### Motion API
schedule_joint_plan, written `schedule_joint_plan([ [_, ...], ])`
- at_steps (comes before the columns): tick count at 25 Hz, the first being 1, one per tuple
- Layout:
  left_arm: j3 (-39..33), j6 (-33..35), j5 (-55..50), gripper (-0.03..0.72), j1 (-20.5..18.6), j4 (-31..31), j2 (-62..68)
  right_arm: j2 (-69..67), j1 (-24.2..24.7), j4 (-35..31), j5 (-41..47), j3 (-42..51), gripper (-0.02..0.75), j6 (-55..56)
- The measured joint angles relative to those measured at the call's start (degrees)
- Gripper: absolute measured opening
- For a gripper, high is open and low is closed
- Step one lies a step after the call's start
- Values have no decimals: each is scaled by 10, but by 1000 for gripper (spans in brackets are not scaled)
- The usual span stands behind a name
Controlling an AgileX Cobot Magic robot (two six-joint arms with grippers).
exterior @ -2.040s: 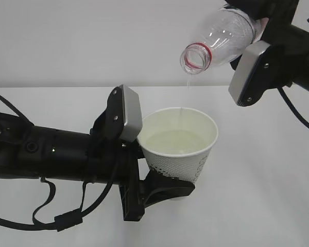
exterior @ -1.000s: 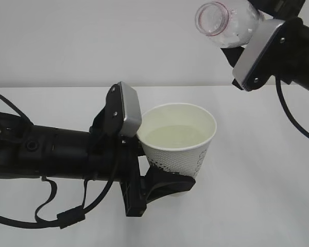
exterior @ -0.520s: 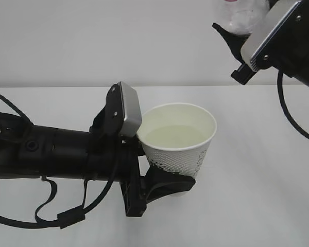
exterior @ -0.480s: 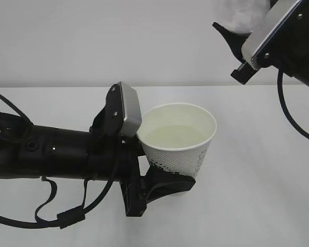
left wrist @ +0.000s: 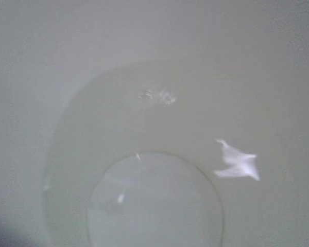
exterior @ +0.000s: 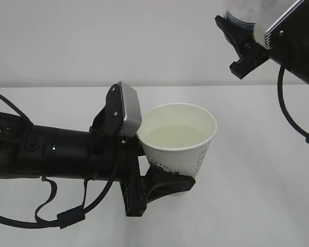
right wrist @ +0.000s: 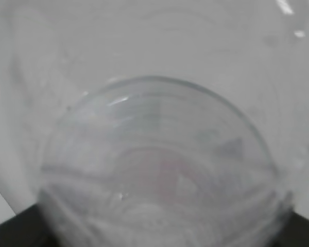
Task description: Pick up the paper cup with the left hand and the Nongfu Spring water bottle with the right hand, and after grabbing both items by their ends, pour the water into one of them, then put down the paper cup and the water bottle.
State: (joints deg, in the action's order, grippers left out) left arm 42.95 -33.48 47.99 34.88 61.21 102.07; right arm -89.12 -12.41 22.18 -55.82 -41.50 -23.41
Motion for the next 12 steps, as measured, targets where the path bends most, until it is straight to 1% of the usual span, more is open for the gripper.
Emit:
schedule_joint_plan([
  [8, 0, 0, 0, 504, 0, 0, 0, 0, 0, -32, 6, 0, 477, 90],
  [12, 0, 0, 0, 504, 0, 0, 0, 2, 0, -36, 38, 0, 477, 116],
])
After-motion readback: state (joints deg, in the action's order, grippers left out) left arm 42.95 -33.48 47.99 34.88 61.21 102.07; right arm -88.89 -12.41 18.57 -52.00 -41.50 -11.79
